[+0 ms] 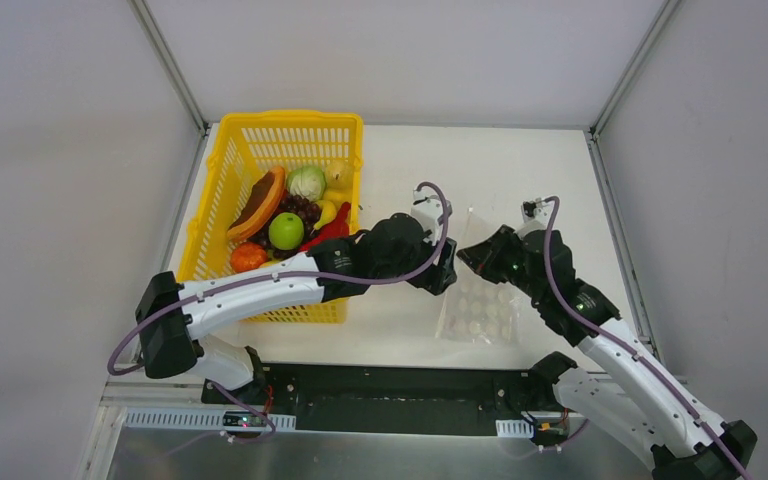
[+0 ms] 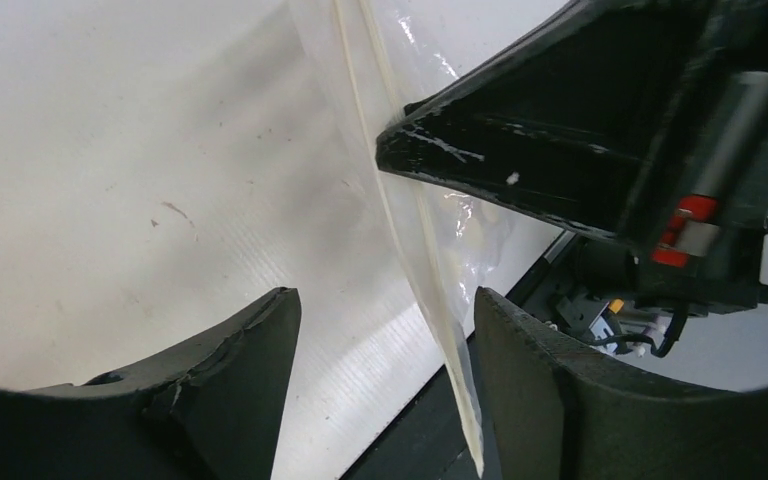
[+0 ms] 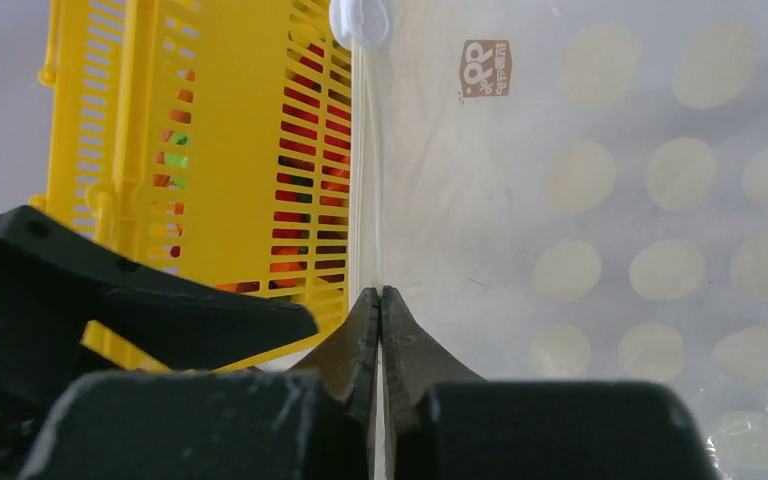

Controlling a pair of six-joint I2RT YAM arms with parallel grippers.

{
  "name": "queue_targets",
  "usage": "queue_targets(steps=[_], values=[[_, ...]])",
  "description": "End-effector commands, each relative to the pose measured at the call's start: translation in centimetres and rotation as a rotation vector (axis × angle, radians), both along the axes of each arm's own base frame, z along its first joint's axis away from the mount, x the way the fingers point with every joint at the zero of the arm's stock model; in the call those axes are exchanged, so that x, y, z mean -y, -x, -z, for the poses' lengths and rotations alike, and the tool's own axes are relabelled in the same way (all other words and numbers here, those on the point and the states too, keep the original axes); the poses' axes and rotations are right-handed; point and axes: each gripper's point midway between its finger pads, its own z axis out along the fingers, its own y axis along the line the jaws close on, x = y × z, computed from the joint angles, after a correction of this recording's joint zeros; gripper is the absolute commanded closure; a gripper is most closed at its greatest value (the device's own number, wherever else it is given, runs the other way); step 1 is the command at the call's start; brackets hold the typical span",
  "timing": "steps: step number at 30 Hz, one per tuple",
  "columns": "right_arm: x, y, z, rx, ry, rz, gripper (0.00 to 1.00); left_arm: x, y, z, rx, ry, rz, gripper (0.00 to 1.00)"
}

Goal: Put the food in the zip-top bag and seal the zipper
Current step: Open the zipper of the food storage bag at the center of the board.

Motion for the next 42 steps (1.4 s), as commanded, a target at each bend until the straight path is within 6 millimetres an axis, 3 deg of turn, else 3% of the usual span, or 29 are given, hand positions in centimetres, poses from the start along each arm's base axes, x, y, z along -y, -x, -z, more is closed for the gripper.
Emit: queue_targets(steps=[1, 8, 18, 23, 27, 36, 42], values=[[-0.5, 0.6, -3.5, 0.045, -0.053, -0.040, 1.00, 2.1, -0.1, -0.5, -0.029, 0.060, 0.003, 0.36], [-0.4, 0.8, -3.7, 0.041, -0.044, -0.048, 1.00, 2.1, -0.3, 0.5, -0.040, 0.014, -0.001, 0.55], [0.0, 1.0, -2.8, 0.019, 0.015, -0.054, 1.00, 1.6, -0.7, -0.2, -0.015, 0.045, -0.033, 0.48], [0.5, 0.8, -1.6, -0.002, 0.048, -0.034, 1.00, 0.7, -0.7, -0.9, -0.002, 0.060, -0.058, 0.39], [0.3, 0.9, -1.4, -0.011, 0.044, -0.044, 1.00, 0.5, -1.0, -0.1, 0.002, 0.038, -0.069, 0.37], [0.2, 1.2, -2.2, 0.006, 0.032, -0.056, 1.00, 1.2, -1.1, 2.0, -0.037, -0.038, -0.061, 0.44], [0.2, 1.5, -3.3, 0.006, 0.023, -0.067, 1.00, 1.0, -1.0, 3.4, -0.055, -0.078, -0.064, 0.56]])
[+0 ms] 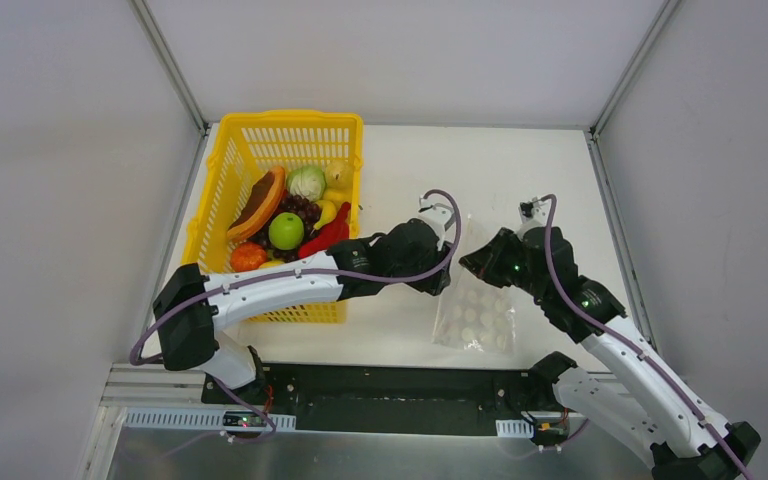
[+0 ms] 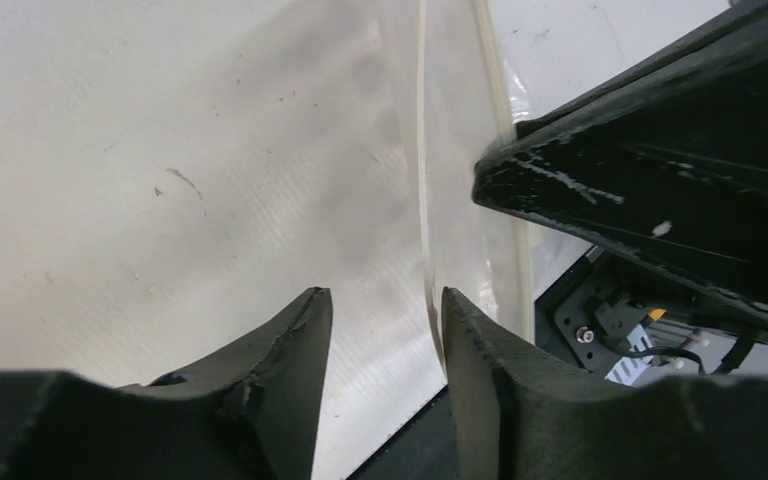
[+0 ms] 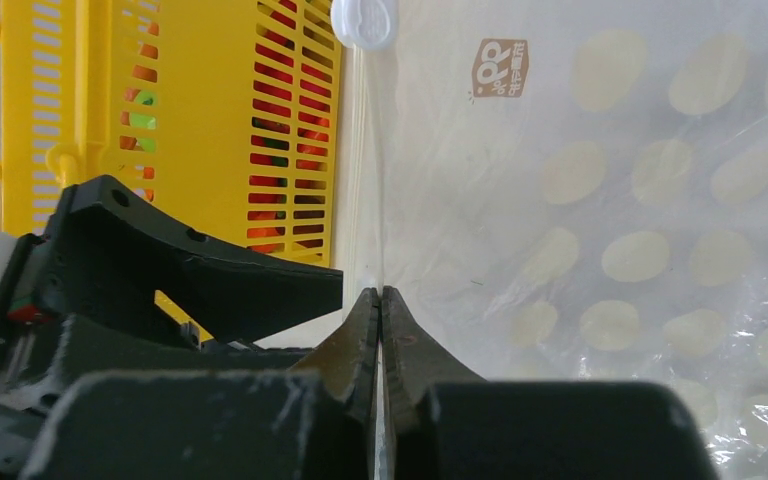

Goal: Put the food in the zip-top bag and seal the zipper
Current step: Open the zipper of the food storage bag at the center of the board.

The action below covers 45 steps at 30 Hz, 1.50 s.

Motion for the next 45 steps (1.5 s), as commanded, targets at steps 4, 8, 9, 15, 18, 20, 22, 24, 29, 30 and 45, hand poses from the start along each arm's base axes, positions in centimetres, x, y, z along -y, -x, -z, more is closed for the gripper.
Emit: queue_targets(steps=[4, 8, 9, 15, 18, 20, 22, 24, 29, 30, 45], values=[[0.0, 0.9, -4.5, 0.053, 0.006, -0.065, 1.00, 0.2, -0.6, -0.7, 0.010, 0.006, -0.036, 0.70], [1.0, 1.9, -4.1, -0.013, 0.117, -0.101, 1.00, 0.5, -0.9, -1.1, 0.015, 0.025, -0.053, 0.89], [1.3, 2.1, -3.6, -0.043, 0.151, -0.103, 1.00, 0.6, -1.0, -1.4, 0.016, 0.035, -0.062, 0.93], [3.9, 3.4, -1.0, -0.171, 0.286, -0.041, 1.00, 1.0, -1.5, -3.6, 0.023, 0.088, -0.100, 1.00], [4.0, 3.5, -1.3, -0.157, 0.256, -0.020, 0.94, 0.8, -1.8, -4.3, 0.030, 0.101, -0.122, 1.00], [3.6, 3.4, -1.6, -0.156, 0.228, -0.020, 0.91, 0.8, -1.9, -4.7, 0.035, 0.109, -0.129, 1.00], [2.9, 3.3, -1.9, -0.168, 0.186, -0.021, 0.88, 0.9, -1.9, -4.9, 0.034, 0.116, -0.130, 1.00], [2.1, 3.1, -2.1, -0.175, 0.140, -0.022, 0.74, 1.0, -1.9, -5.3, 0.033, 0.128, -0.136, 1.00], [1.1, 2.5, -2.8, -0.157, 0.055, 0.001, 0.65, 0.5, -2.1, -5.7, 0.033, 0.132, -0.166, 1.00], [1.0, 2.4, -3.0, -0.150, 0.041, 0.002, 0.65, 0.4, -2.1, -5.8, 0.034, 0.131, -0.168, 1.00], [0.5, 0.7, -2.8, -0.124, 0.034, 0.036, 0.83, -0.2, -1.9, -6.4, 0.048, 0.124, -0.179, 1.00]])
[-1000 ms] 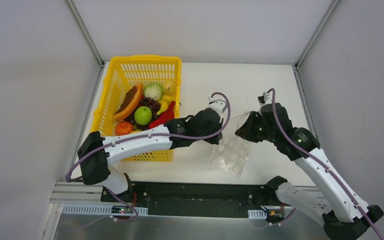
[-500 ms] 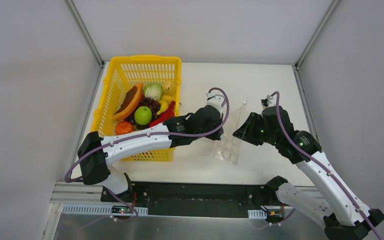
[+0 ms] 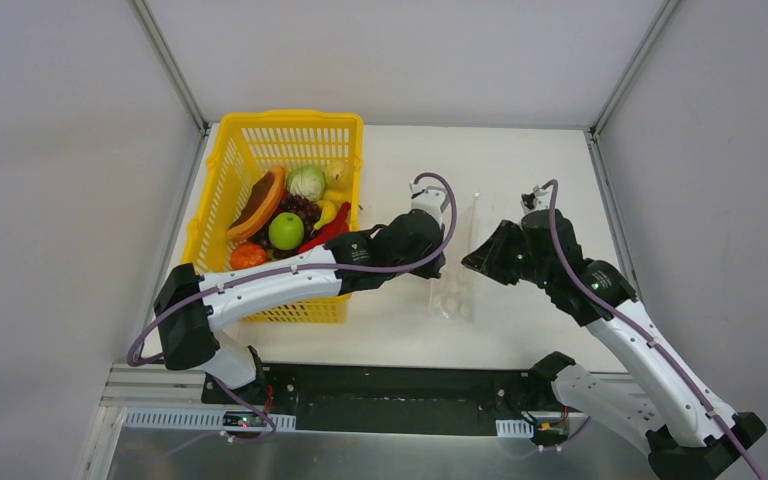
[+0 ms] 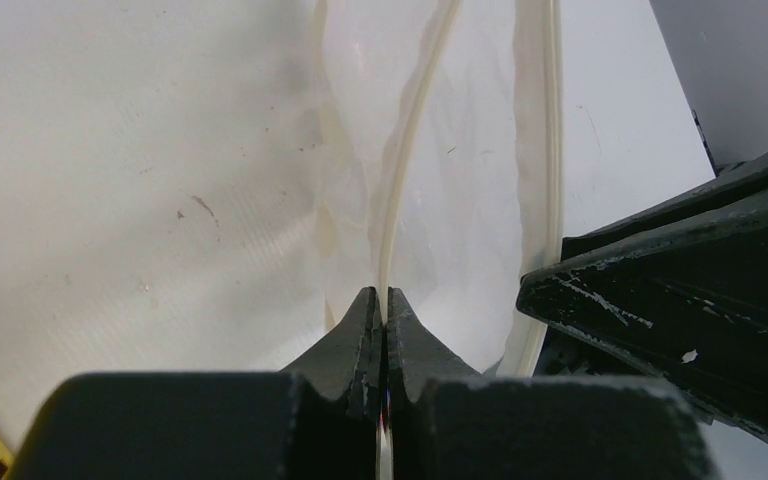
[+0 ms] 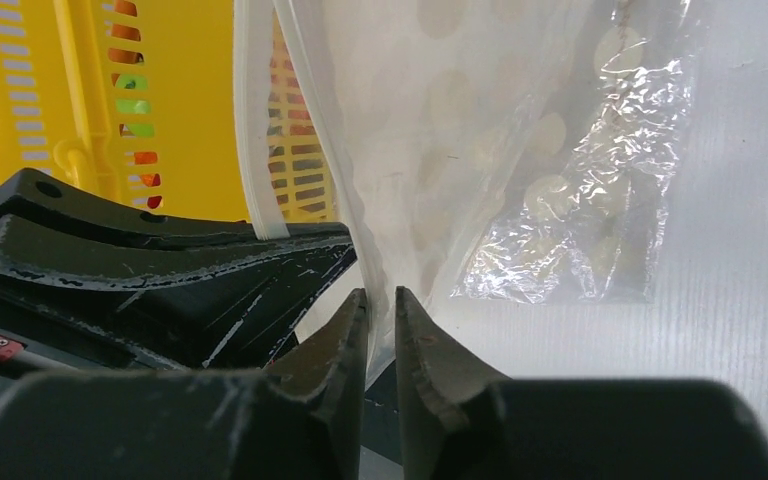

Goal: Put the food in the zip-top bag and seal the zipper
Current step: Open the zipper of the food storage bag at the center of the board.

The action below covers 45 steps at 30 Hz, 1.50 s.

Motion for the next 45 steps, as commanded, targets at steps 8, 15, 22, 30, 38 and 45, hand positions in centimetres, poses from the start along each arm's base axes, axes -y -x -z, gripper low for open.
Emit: queue_targets(steps=[8, 15, 22, 30, 38, 45], values=[[0.4, -0.8, 0.0, 0.032, 0.044, 0.009, 0.79, -0.2, 0.3, -4.1, 0.058, 0.036, -0.007, 1.00], [0.8, -2.2, 0.2, 0.061, 0.084, 0.044, 0.83, 0.1, 0.9, -4.4, 0.068, 0.003, 0.005, 1.00], [1.5, -1.4, -2.3, 0.134, 0.070, 0.026, 1.00, -2.5, 0.0, -4.0, 0.095, -0.026, -0.104, 1.00], [8.4, -0.5, -4.2, 0.151, 0.392, 0.137, 1.00, -5.2, -1.4, -5.6, 0.093, 0.004, -0.168, 1.00], [6.1, 0.9, -5.0, 0.115, 0.365, -0.047, 1.00, -4.2, -1.6, -4.7, 0.050, 0.012, -0.134, 1.00], [3.7, -1.4, -3.0, 0.076, 0.296, -0.013, 1.00, -2.1, -1.2, -1.5, -0.042, 0.006, -0.081, 0.77]])
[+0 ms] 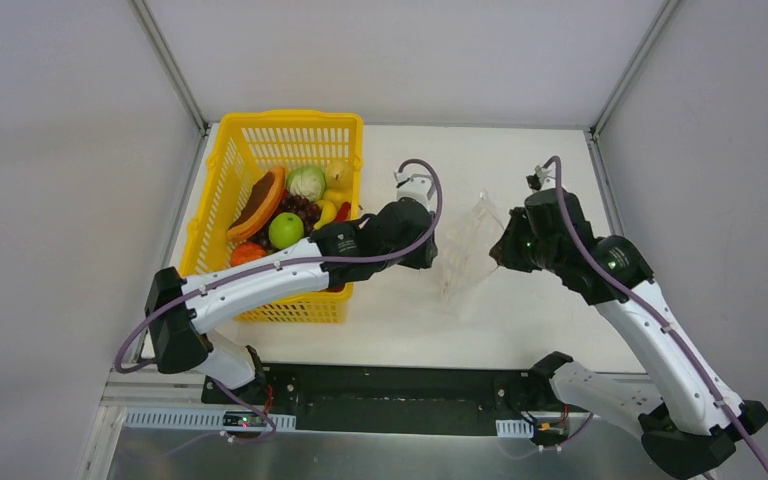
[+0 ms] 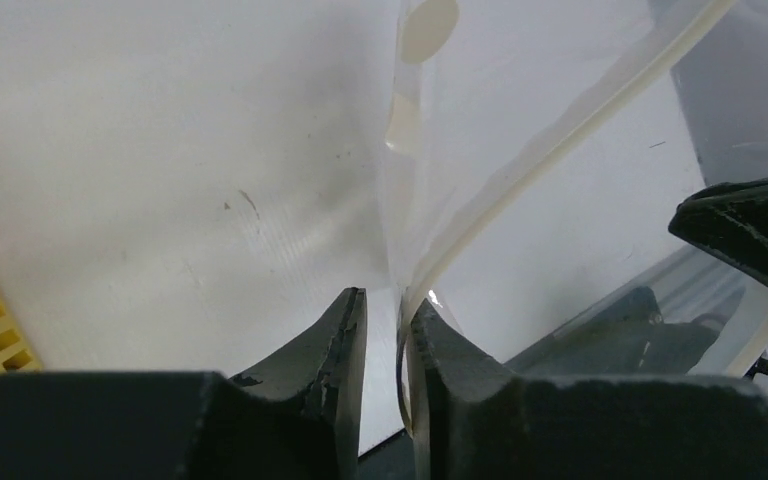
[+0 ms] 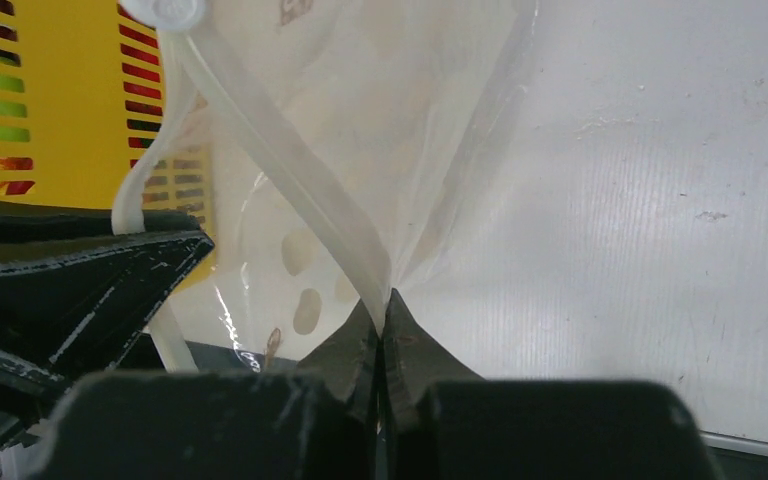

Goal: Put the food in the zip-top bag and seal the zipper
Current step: Open the zipper of the food storage bag at the center of the board.

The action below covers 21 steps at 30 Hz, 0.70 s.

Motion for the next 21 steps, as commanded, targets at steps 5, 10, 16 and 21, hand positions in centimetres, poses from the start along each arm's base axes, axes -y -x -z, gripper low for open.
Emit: queue_targets(steps=[5, 10, 16, 21], values=[[-2.0, -2.2, 2.3, -0.057, -0.003, 0.006, 1.00, 1.1, -0.1, 2.5, -0.092, 0.018, 0.028, 0.60], [-3.1, -3.1, 3.5, -0.061, -0.025, -0.004, 1.00, 0.3, -0.4, 1.4, -0.056, 0.012, 0.020, 0.50], [-4.2, -3.4, 4.3, -0.080, -0.053, -0.028, 0.97, 0.6, -0.4, 2.7, -0.087, 0.003, 0.052, 0.58], [-4.2, -3.3, 4.7, -0.077, -0.066, -0.021, 0.94, 1.6, 0.1, 3.2, -0.108, 0.031, 0.088, 0.88]])
